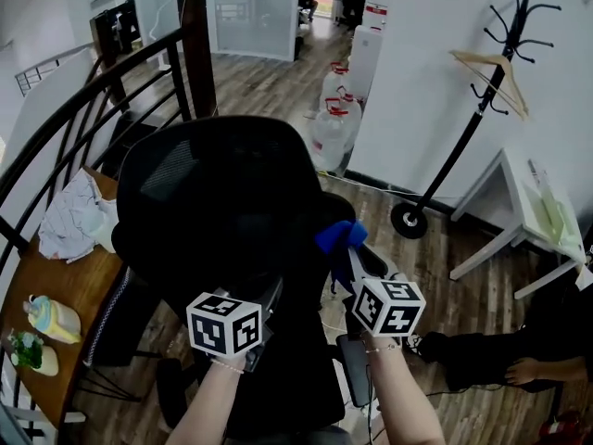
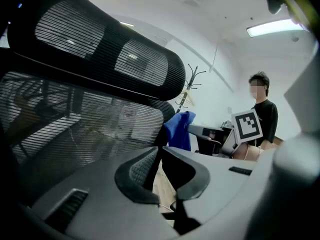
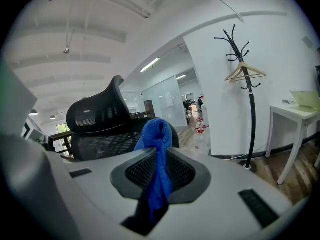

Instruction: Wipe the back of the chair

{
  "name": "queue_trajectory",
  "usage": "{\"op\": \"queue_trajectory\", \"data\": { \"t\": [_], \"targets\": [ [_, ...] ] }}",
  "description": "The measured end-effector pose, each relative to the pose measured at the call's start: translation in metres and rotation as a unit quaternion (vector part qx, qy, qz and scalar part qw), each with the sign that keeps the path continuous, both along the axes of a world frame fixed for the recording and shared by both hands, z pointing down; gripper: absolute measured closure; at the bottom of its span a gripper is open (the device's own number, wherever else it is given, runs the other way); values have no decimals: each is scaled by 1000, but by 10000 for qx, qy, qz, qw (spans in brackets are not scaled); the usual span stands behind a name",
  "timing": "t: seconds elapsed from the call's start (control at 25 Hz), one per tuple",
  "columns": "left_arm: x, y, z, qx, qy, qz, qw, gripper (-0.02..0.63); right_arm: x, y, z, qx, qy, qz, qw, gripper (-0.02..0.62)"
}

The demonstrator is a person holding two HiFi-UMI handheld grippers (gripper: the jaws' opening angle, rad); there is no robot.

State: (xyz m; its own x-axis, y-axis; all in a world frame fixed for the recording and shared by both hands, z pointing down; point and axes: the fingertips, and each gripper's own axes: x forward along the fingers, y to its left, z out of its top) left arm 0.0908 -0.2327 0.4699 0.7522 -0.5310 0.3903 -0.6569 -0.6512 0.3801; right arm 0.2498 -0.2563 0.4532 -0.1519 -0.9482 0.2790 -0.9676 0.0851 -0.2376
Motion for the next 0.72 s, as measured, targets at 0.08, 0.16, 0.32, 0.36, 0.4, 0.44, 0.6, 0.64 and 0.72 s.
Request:
{"op": "queue_trajectory", "data": {
  "t": [0.08, 0.16, 0.32, 0.36, 0.4, 0.44, 0.6, 0.64, 0.72],
  "targets": [
    [-14, 0, 1, -21, 15, -127, 9999, 572, -16, 4, 0, 17, -7, -186, 9998, 528],
    [-31, 0, 2, -33, 28, -287, 9996, 572, -37, 8, 1, 30, -41, -390, 9992, 528],
    [-77, 1, 4, -41, 67, -710, 9974, 572, -92, 13, 3, 46, -121, -875, 9961, 528],
    [-90, 2, 4, -42, 75, -828, 9965, 572, -107, 13, 4, 39, -120, -1024, 9947, 528],
    [-103, 3, 4, -43, 79, -951, 9954, 572, -123, 13, 5, 31, -115, -1182, 9929, 528],
    [-116, 3, 4, -44, 81, -1079, 9941, 572, -139, 12, 5, 19, -107, -1351, 9908, 528],
    [-170, 8, 5, -65, 101, -1613, 9868, 572, -207, 11, 10, -55, -73, -2040, 9789, 528],
    [-183, 9, 6, -80, 112, -1740, 9846, 572, -225, 12, 12, -65, -77, -2200, 9754, 528],
    [-208, 13, 9, -106, 123, -1968, 9803, 572, -259, 12, 13, -72, -96, -2500, 9682, 528]
  ]
}}
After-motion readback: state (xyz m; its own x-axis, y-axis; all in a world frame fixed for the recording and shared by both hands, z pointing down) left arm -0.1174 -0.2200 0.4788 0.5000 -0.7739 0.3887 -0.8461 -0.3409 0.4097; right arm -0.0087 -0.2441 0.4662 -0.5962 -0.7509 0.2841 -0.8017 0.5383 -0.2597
